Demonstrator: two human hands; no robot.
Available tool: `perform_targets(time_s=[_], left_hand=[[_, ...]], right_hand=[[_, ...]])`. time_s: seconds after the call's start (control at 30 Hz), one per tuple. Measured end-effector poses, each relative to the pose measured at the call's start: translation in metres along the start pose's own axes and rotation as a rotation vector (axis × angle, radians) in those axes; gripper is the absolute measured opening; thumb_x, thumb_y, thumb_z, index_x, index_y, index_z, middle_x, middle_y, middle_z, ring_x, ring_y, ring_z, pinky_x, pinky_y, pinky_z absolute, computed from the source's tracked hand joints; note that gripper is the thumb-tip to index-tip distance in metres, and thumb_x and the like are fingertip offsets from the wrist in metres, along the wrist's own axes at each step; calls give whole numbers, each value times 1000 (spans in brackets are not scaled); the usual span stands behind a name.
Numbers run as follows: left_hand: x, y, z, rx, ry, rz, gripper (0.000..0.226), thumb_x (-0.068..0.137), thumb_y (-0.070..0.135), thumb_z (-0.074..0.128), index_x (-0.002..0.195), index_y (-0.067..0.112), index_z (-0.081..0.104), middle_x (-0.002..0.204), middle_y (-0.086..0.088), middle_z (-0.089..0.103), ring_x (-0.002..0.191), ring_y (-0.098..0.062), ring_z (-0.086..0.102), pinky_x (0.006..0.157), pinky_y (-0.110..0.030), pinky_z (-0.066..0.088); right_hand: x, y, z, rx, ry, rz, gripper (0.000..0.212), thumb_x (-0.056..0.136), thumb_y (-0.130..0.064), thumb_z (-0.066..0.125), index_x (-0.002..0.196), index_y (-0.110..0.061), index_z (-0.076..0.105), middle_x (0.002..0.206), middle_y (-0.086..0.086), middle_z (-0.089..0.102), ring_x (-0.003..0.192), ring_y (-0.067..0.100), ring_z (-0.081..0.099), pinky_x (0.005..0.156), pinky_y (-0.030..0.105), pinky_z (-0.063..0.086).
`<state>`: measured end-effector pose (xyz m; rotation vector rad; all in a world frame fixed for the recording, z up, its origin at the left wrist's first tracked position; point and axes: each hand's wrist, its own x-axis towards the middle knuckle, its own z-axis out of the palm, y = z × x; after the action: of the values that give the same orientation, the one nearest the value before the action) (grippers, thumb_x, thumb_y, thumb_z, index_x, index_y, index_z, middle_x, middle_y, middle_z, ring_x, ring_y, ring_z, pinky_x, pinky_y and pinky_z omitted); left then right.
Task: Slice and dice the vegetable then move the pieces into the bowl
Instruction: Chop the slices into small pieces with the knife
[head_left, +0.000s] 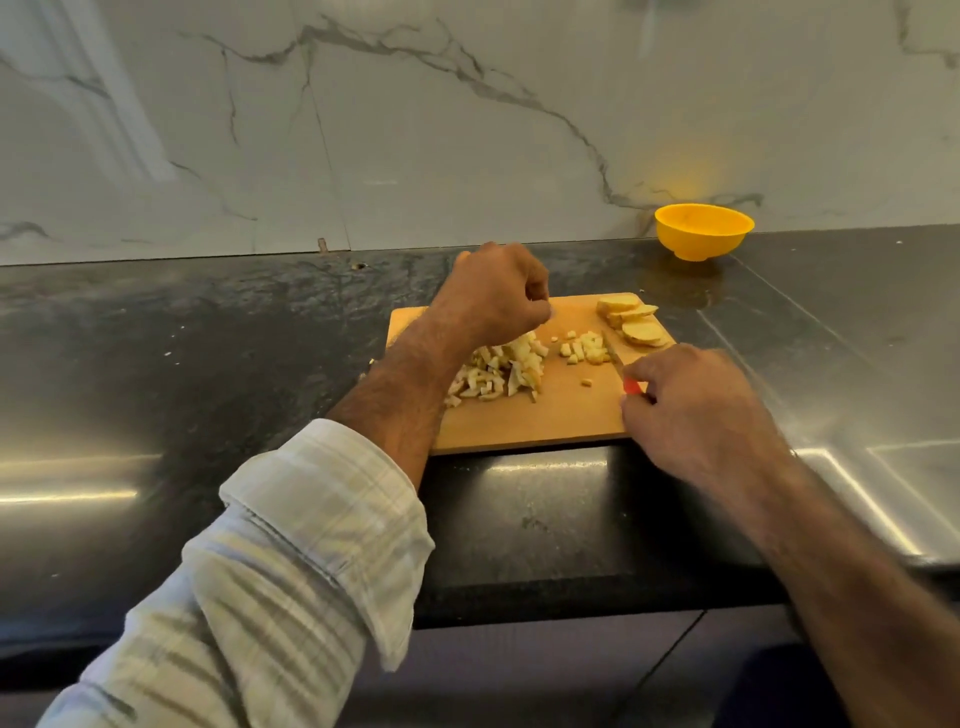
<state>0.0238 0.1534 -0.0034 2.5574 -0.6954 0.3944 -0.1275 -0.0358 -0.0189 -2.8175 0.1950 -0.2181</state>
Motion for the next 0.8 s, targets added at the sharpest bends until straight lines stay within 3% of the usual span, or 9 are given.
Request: perform_targets(time_s=[0.13,0.33,0.5,0.63,0.8], left_hand=[[2,-8,-6,21,75,-25,21,87,41,79,79,21,79,72,12,69,70,-7,66,71,-37,63],[3,-12,-7,66,87,-24,23,89,44,78,84,22,80,73,13,68,71,-6,65,69,-33,62],[2,-10,-7,81,66,-21,22,92,44,75,88,23,81,74,14,68,72,-4,64,69,-30,60],[2,-8,-7,76,60,-22,23,92,46,76,88,23,81,74,15,67,72,-3,64,70,-29,59],[2,-5,-3,58,42,-18,23,91,45,77,90,23,81,77,14,69,76,-3,65,72,-29,58]], right_hand=[[9,-19,7,50,11,-91,35,97,-32,63,131,-29,70,121,-3,67,106,18,59,86,32,51],[28,-9,2,69,48,-102,40,93,-36,65,133,-32,70,121,-1,72,101,19,63,84,32,54],[34,-20,8,88,-46,-137,40,97,-38,67,137,-35,65,123,-5,67,102,13,58,86,31,51],[16,-2,-7,105,12,-85,35,96,-37,64,129,-31,71,110,-3,71,92,15,63,71,28,50],[-19,-9,-1,67,-71,1,33,96,-36,63,128,-27,65,110,-3,64,89,15,57,62,27,43]])
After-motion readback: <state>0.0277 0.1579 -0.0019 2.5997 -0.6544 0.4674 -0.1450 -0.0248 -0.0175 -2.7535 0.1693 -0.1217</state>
